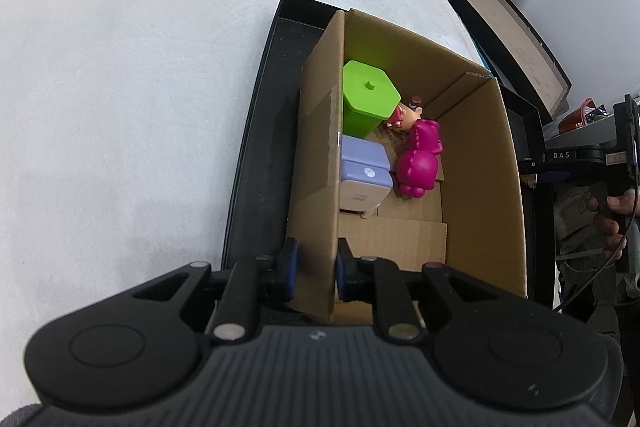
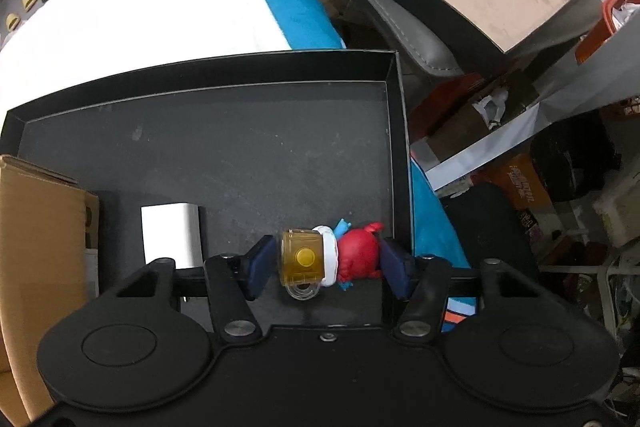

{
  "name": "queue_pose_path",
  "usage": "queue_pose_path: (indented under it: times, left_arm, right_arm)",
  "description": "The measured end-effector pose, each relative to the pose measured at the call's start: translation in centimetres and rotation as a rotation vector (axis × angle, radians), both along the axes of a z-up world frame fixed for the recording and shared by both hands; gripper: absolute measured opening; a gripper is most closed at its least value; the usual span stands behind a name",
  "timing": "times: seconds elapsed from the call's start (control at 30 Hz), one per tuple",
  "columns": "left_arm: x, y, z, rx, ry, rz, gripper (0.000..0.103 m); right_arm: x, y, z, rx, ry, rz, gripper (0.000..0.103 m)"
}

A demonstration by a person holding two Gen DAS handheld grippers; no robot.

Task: Organize rigid objects
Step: 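Grasp the red crab figure with yellow cube using the right gripper, then carry the red crab figure over the cardboard box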

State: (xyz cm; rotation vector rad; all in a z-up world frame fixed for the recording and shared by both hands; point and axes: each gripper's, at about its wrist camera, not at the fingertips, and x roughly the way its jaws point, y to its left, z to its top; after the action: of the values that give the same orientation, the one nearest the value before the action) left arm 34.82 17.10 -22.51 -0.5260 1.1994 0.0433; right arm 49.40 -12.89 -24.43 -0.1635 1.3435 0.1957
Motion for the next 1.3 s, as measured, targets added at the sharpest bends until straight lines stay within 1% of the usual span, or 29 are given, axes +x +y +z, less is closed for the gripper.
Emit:
queue_pose_path:
  times: [0.17, 0.33, 0.4, 0.5, 0.6, 0.67, 0.73, 0.8, 1.0, 1.07, 1.1, 1.17, 1.3]
  left_arm:
    - [0.0, 0.0, 0.0, 0.001, 0.0, -0.001, 0.018]
    - [0.0, 0.0, 0.0, 0.001, 0.0, -0.001, 0.018]
    - [0.0, 0.0, 0.0, 0.0, -0.001, -0.001, 0.018]
    - [0.0, 0.0, 0.1, 0.0, -0.001, -0.002, 0.018]
    - [0.0, 0.0, 0.1, 0.0, -0.001, -0.002, 0.018]
    - [0.0, 0.0, 0.1, 0.0, -0.001, -0.002, 0.018]
    - [0.0, 0.0, 0.1, 0.0, -0.001, -0.001, 0.018]
    - [0.0, 0.0, 0.1, 0.0, -0.001, -0.001, 0.018]
    - [0.0, 0.0, 0.1, 0.0, -0.001, -0.001, 0.018]
    - [0.0, 0.0, 0.1, 0.0, -0.001, -0.001, 0.018]
    - [0.0, 0.0, 0.1, 0.0, -0.001, -0.002, 0.018]
    - [0.0, 0.0, 0.1, 0.001, 0.0, -0.002, 0.018]
    - [-0.1, -0.1, 0.1, 0.001, 0.001, -0.004, 0.018]
  right_arm:
    - [-0.6, 0.2, 0.0, -0.001, 0.009, -0.006, 0.056]
    - [-1.6, 1.1, 0.0, 0.014, 0.031, 0.017, 0.056]
    - [-1.9, 1.5, 0.1, 0.021, 0.027, 0.03, 0.057]
    - [-2.1, 2.0, 0.4, 0.031, 0.02, 0.049, 0.062]
    - [-2.1, 2.1, 0.5, 0.01, 0.005, 0.058, 0.065]
    - [-2.0, 2.2, 0.5, 0.006, 0.002, 0.07, 0.07]
    - [-2.0, 2.4, 0.4, -0.005, -0.005, 0.097, 0.076]
    - [-1.9, 2.6, 0.1, -0.012, 0.003, 0.115, 0.078]
    - [-1.6, 3.2, -0.8, -0.017, 0.029, 0.12, 0.077]
    - [-1.7, 3.4, -1.2, -0.032, 0.032, 0.131, 0.071]
    - [-1.8, 3.5, -1.4, -0.041, 0.042, 0.132, 0.059]
    - [-1.8, 3.4, -1.5, -0.049, 0.049, 0.113, 0.059]
    - [-2.2, 3.2, -0.7, -0.031, 0.038, 0.089, 0.059]
